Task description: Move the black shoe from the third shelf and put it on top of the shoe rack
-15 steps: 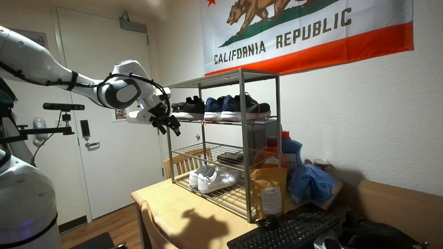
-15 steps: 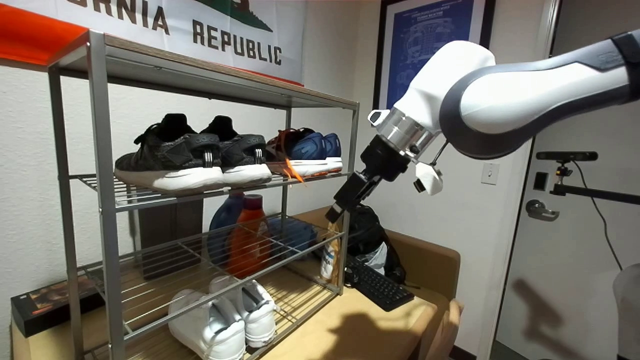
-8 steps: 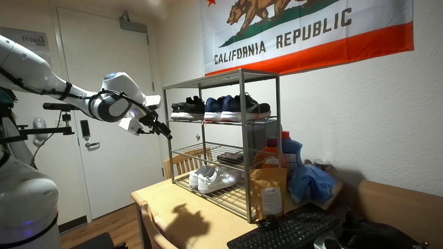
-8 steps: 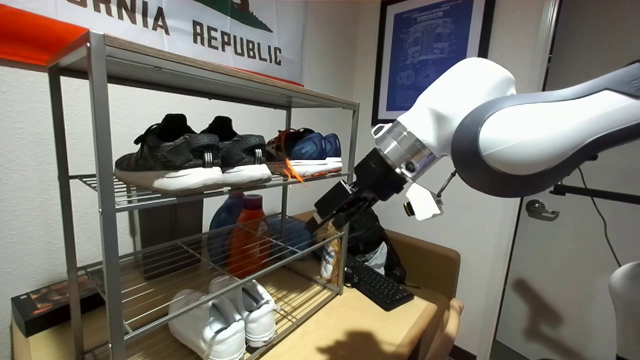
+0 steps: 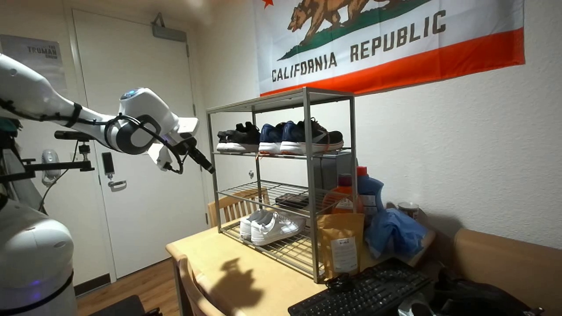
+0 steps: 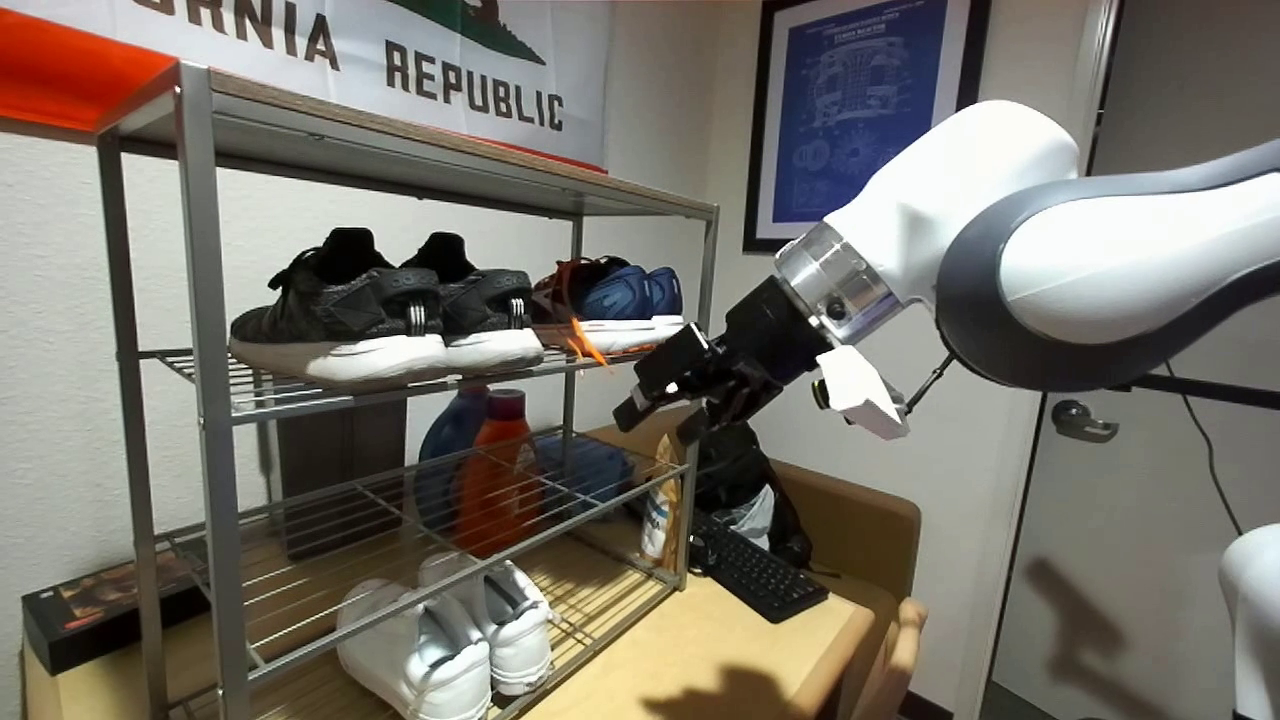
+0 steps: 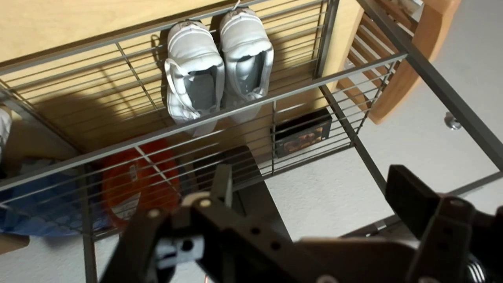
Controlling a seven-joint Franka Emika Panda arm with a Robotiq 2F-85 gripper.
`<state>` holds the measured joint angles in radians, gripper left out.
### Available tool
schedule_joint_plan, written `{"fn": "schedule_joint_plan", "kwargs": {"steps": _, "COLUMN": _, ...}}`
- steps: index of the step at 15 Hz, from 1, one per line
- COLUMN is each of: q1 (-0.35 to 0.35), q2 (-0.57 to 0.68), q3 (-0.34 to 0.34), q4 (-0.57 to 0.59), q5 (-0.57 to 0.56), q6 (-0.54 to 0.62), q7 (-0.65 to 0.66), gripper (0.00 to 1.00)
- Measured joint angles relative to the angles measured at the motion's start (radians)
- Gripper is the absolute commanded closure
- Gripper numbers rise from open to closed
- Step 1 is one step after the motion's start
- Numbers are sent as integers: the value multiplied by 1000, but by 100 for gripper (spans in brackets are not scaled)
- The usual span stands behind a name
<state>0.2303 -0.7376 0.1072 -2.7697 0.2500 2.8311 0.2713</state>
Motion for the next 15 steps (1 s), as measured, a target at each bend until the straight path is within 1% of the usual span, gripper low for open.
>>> {"fn": "schedule_joint_plan", "kwargs": {"steps": 5, "q1": 0, "q2": -42, "q3": 27, "q4": -1, "q5": 10, "q6": 61, "q7": 53, "gripper": 0}}
{"fn": "schedule_joint_plan", "kwargs": {"steps": 10, "q1": -4, "q2": -42, "q3": 30, "q4": -2, "q5": 12, "q6": 145, "q7": 60, "gripper": 0}}
{"fn": "schedule_joint_plan", "kwargs": {"steps": 15, "q1": -5, "q2": -41, "q3": 40, "q4": -2, "q5": 26, "q6": 216, "q7": 107, "gripper": 0}}
